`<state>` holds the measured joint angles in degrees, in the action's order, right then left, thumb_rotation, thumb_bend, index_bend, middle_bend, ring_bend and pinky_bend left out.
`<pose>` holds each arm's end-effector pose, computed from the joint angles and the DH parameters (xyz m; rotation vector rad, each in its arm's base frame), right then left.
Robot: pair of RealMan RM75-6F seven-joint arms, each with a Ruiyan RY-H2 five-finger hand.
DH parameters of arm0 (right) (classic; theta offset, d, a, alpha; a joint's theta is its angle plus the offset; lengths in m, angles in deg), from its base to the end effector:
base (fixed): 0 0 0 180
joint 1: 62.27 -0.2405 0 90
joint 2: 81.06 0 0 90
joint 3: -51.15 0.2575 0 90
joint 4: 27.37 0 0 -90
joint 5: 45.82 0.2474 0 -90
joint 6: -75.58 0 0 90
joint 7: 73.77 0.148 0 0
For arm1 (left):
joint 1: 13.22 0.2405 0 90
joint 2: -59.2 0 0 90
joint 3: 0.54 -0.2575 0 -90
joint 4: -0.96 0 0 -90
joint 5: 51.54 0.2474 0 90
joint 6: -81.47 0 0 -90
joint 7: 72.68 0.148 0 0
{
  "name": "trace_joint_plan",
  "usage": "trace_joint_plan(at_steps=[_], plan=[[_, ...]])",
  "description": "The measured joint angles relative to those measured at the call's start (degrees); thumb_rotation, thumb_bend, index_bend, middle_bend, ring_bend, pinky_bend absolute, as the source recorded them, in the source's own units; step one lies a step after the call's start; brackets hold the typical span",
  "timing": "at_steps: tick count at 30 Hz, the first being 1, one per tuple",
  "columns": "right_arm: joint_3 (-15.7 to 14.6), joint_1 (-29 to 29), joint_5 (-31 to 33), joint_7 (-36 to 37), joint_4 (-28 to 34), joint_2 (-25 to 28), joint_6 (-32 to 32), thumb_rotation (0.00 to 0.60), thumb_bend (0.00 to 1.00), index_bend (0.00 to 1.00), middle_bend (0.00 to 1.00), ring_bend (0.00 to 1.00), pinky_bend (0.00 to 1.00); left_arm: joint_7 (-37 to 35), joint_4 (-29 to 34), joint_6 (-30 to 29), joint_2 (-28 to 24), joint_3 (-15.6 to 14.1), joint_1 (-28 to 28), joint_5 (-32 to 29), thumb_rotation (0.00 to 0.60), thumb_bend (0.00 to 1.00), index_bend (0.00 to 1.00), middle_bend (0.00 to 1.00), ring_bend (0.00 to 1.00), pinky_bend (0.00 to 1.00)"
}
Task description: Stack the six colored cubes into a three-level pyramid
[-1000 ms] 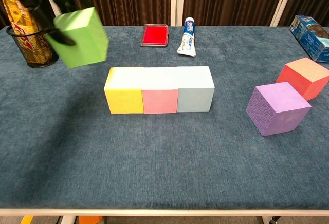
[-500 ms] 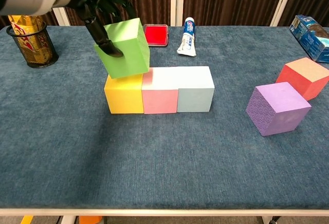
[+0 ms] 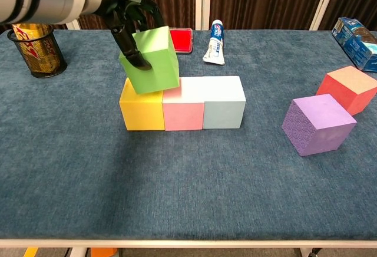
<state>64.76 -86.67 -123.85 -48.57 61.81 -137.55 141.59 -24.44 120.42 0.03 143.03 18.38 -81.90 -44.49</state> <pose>-0.2716 -0.3437 0.1776 1.3993 -1.0805 1.2328 0.0063 0.3035 -0.0145 -1.7678 -1.1631 -0.6997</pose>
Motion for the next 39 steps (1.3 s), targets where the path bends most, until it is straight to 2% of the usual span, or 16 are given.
trace_joint_plan(at_steps=[7, 20, 39], plan=[[-0.23, 0.17, -0.15, 0.36, -0.51, -0.23, 0.19, 0.600, 0.00, 0.00, 0.02, 0.00, 0.00, 1.16, 0.14, -1.41, 1.64, 0.45, -0.61, 0.17, 0.600, 0.28, 0.17, 0.59, 0.25, 0.30], [-0.63, 0.69, -0.04, 1.57, -1.89, -0.62, 0.27, 0.600, 0.00, 0.00, 0.02, 0.00, 0.00, 3.14, -3.41, -1.35, 4.65, -0.12, -0.78, 1.79, 0.600, 0.28, 0.17, 0.58, 0.25, 0.29], [-0.82, 0.64, -0.19, 2.14, -2.52, -1.09, 0.03, 0.600, 0.00, 0.00, 0.02, 0.00, 0.00, 4.62, -2.55, 0.51, 4.21, 0.27, 0.05, 1.41, 0.600, 0.28, 0.14, 0.49, 0.25, 0.28]])
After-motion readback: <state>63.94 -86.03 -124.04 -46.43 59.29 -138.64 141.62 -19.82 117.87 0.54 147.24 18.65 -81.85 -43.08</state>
